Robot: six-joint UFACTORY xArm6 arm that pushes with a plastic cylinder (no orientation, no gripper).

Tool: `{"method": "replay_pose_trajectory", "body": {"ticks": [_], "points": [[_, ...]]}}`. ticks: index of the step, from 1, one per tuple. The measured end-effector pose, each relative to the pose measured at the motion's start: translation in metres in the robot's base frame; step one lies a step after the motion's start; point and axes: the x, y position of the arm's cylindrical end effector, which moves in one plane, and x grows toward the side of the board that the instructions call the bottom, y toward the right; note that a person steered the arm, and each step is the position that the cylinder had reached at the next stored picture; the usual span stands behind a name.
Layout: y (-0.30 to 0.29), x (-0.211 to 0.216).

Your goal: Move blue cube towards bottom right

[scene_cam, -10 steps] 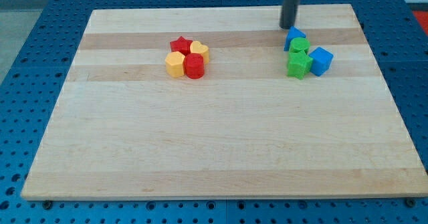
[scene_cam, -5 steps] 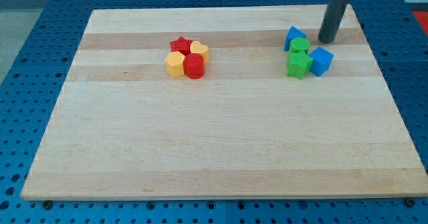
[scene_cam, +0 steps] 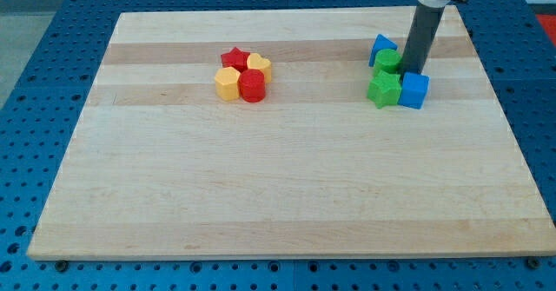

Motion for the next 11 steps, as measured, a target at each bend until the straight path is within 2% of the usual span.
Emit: {"method": "replay_pose_trajectory", "body": {"ticks": [7, 10, 11], "points": [[-0.002, 0.147], [-0.002, 0.183], [-0.002, 0.169]]}}
